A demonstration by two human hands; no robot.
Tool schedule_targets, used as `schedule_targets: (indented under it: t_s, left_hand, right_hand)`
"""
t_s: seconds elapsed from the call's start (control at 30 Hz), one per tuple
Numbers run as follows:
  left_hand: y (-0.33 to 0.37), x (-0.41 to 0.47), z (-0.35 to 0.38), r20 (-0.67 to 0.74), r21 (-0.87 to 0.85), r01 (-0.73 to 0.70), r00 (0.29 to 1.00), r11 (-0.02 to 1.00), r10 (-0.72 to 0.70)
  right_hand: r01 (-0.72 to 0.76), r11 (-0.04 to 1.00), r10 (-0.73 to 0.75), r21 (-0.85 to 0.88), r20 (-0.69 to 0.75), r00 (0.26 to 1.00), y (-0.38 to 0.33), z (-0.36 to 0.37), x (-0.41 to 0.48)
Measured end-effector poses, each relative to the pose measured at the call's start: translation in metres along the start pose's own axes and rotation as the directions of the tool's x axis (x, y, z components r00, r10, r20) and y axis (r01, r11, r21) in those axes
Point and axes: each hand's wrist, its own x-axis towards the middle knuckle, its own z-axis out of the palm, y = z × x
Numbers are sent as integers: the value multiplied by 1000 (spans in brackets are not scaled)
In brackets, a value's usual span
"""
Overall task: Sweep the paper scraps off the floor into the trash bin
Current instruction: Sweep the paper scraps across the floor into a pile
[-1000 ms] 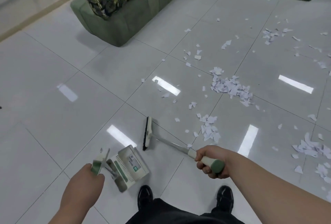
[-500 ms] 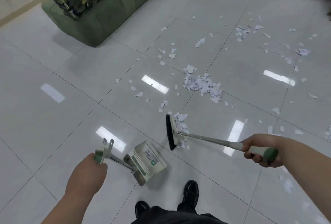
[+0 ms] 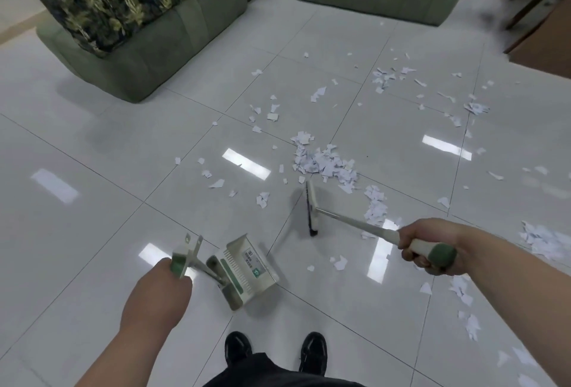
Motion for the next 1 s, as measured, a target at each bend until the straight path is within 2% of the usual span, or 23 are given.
schedule_targets:
  t_s: [0.27, 0.47, 0.67, 0.73, 0.83, 1.0]
  left_hand:
    - [-37, 54, -43, -28, -41, 72, 997, 997, -74]
    - [-79, 123, -89, -24, -60, 149, 988, 987, -150]
    - [-105, 193, -113, -4, -54, 184, 983, 981, -184]
    - [-109, 210, -115, 10, -41, 185, 983, 982, -185]
    - [-106, 229, -117, 31, -17, 139, 990, 990, -138]
    - [-89, 250, -123, 77, 59, 35, 996, 998, -40]
  right_hand:
    - [89, 994, -106, 71, 286, 952, -77, 140, 43]
    - [75, 989, -117, 124, 377, 919, -168, 271, 98]
    - [-13, 991, -30, 131, 324, 946, -222, 335, 156]
    - [-50, 991, 15, 124, 265, 964, -221, 331, 164]
    - [-123, 969, 82, 215, 189, 979, -208, 307, 160]
    - [-105, 975, 96, 194, 58, 994, -202, 273, 119]
